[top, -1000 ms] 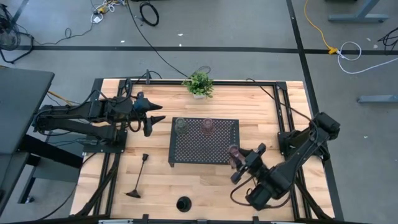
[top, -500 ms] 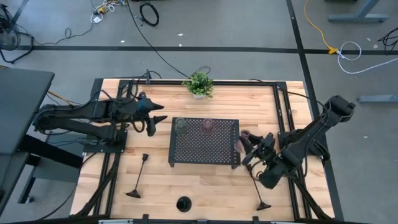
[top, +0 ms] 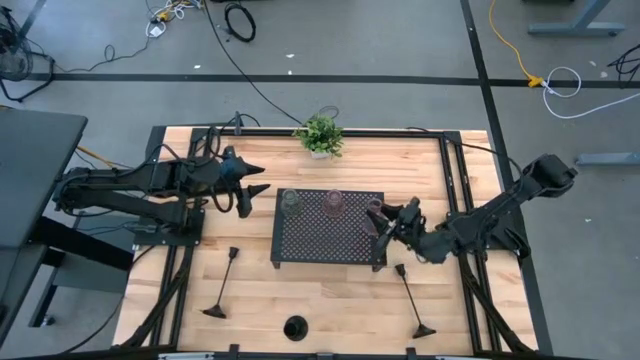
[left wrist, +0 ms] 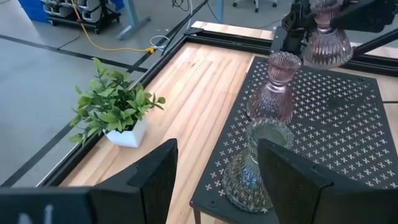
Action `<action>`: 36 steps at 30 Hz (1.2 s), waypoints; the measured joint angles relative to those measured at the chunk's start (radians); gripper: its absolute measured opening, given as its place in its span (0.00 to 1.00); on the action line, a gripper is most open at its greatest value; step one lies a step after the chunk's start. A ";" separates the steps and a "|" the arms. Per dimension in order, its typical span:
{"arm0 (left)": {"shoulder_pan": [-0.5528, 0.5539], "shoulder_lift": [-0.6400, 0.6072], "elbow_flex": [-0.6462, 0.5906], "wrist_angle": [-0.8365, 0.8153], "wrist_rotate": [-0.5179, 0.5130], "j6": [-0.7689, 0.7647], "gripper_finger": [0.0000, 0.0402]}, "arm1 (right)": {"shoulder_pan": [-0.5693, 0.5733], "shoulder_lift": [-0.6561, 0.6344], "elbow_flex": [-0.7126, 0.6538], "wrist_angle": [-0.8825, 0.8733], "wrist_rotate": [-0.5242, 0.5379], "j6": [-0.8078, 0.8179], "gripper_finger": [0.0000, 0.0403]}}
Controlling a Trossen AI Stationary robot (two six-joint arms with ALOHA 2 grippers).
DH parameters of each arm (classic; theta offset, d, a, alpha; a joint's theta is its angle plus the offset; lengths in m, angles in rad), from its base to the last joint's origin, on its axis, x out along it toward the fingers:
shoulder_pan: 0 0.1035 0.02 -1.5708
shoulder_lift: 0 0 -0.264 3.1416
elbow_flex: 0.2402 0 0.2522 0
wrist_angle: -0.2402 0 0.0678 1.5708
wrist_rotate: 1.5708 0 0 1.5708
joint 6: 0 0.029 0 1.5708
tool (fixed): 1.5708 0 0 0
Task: Pick & Place candle stick holders
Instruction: Put the pink glass candle holder on the shelf aligned with the other glass candle holders
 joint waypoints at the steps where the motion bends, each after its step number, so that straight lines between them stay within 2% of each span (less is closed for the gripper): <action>1: 0.000 0.000 0.000 0.000 0.003 -0.002 0.56 | -0.013 0.000 -0.020 0.085 -0.041 -0.055 0.29; 3: 0.000 0.000 0.000 0.000 0.015 -0.004 0.56 | -0.035 0.000 -0.069 0.237 -0.109 -0.136 0.29; 8: 0.000 0.000 0.000 -0.001 0.017 -0.004 0.56 | -0.059 0.001 -0.184 0.458 -0.184 -0.202 0.29; 12: 0.000 0.000 0.000 -0.001 0.017 -0.004 0.56 | -0.073 -0.002 -0.241 0.523 -0.221 -0.221 0.29; 17: 0.000 0.000 0.000 0.001 0.017 -0.004 0.56 | -0.136 -0.005 -0.268 0.608 -0.421 -0.285 0.29; 25: 0.000 0.000 0.000 0.001 0.017 -0.011 0.56 | -0.244 -0.006 -0.316 0.659 -0.609 -0.305 0.29; 32: 0.000 0.001 0.000 0.001 0.018 -0.012 0.56 | -0.300 -0.006 -0.396 0.755 -0.659 -0.307 0.29; 36: 0.000 0.001 0.000 0.001 0.018 -0.012 0.56 | -0.346 -0.005 -0.442 0.857 -0.731 -0.300 0.29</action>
